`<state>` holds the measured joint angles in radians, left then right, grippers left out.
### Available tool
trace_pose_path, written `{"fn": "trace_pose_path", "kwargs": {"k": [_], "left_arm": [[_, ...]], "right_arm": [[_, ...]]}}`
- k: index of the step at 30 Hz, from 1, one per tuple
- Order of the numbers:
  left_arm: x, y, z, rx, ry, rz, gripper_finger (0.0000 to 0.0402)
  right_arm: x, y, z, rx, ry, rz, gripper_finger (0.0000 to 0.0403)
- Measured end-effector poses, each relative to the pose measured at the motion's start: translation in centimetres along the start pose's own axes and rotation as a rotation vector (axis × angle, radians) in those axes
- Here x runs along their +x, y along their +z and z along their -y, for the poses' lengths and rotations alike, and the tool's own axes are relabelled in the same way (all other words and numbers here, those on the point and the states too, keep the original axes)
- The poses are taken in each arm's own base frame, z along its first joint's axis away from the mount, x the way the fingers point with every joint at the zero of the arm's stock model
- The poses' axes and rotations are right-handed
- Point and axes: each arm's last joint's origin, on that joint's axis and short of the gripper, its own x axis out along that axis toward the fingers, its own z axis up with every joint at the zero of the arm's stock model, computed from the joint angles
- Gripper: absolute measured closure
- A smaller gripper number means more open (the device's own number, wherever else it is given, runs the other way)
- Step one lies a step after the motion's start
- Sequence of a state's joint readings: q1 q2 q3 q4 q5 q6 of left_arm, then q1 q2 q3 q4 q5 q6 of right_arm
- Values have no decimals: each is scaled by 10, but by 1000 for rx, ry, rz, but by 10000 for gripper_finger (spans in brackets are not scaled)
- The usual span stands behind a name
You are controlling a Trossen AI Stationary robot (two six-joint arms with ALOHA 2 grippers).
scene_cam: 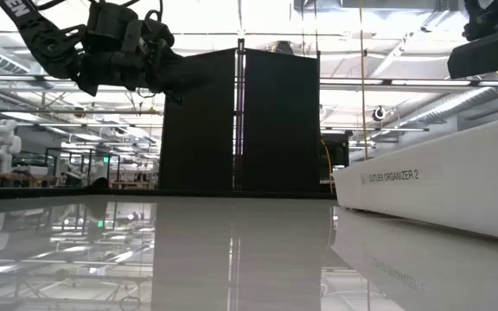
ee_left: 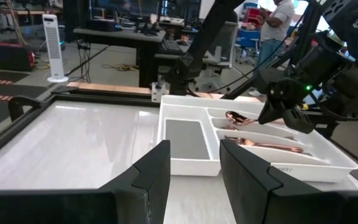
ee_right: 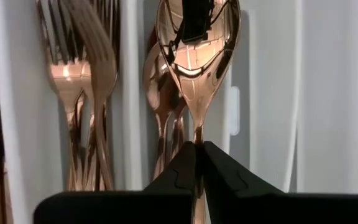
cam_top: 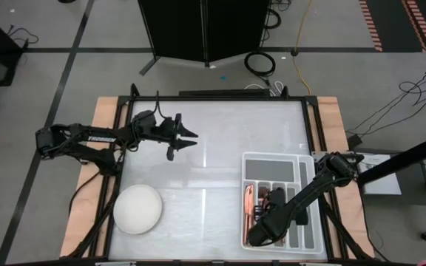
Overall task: Sort silverware
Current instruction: Put the brown spoon in the white silverware organizer, then return to Home Position
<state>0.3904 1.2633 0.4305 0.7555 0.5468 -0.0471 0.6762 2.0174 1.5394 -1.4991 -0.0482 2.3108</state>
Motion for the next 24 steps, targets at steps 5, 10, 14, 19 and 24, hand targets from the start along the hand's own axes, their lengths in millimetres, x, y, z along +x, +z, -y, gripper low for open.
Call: {"fn": "trace_pose_path", "kwargs": {"k": [5,10,14,19,24], "left_arm": [[0,0,0,0,0,0,263],[0,0,0,-1,0,-4,263],[0,-1,0,-2,0,-5,263],[0,-1,0,-3,0,-8,263],[0,-1,0,-3,8,-8,263]], "right_arm": [[0,-4,-1,-23,29,-25,395],[0,-5,-2,-4,31,-33,370],[0,-3,0,-2,17,-20,337],[0,-2,1,-50,-3,-10,302],[-1,0,3,-119,-19,0,286]]}}
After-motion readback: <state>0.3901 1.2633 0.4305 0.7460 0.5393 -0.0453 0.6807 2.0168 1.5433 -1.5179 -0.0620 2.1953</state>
